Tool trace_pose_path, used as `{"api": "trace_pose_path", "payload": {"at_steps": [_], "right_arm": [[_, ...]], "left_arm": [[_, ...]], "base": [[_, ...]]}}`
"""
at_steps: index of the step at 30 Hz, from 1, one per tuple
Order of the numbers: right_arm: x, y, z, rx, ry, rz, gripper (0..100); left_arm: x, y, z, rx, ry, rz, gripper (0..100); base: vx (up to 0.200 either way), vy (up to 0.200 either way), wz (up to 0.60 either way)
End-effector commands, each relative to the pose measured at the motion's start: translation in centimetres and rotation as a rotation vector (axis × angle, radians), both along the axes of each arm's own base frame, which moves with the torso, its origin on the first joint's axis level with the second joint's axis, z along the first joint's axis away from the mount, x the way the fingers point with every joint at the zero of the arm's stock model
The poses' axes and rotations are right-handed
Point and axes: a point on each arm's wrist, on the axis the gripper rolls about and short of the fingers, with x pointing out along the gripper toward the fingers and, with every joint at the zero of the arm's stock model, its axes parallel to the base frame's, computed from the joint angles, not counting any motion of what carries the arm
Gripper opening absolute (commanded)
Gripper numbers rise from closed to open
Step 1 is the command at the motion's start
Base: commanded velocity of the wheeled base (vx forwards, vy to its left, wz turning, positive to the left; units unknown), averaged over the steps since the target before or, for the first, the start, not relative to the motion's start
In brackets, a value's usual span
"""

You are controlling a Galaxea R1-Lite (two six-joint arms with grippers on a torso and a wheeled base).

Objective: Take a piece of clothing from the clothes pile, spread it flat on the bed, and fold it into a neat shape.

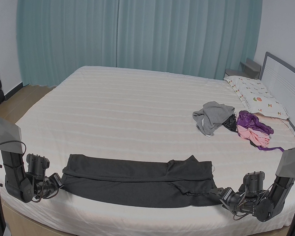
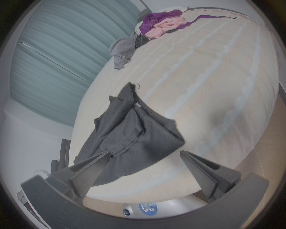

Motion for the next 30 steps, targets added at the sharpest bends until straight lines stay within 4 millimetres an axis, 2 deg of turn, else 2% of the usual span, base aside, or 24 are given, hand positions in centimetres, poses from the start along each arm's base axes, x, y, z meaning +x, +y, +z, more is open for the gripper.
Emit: {"api": "trace_pose_path", "payload": {"at_steps": [1,12,13,20,30], "right_arm": [[0.3,0.4,-1.0,-0.008,0.039,0.009,100],[1.9,1.5,-1.9,-0.051,0.020,-0.003,100],[1.9,1.5,-1.9,-0.051,0.020,-0.003,0],[1.7,1.6,-1.5,-0.060,0.004,-0.014,0],[0.7,0.4,0.8,-0.030,-0.025,-0.031,0]], "left_arm": [[-0.2,0.1,0.1,-0.002,0.001,0.006,0],[-0.2,0.1,0.1,-0.008,0.000,0.008,0],[-0.2,0.1,0.1,-0.008,0.000,0.008,0],[-0.2,0.1,0.4,-0.010,-0.007,0.010,0],[-0.4,0.6,2.0,-0.018,-0.052,0.038,0]], "base": [[0.000,0.000,0.00],[0.000,0.000,0.00],[0.000,0.000,0.00],[0.000,0.000,0.00],[0.000,0.000,0.00]]}}
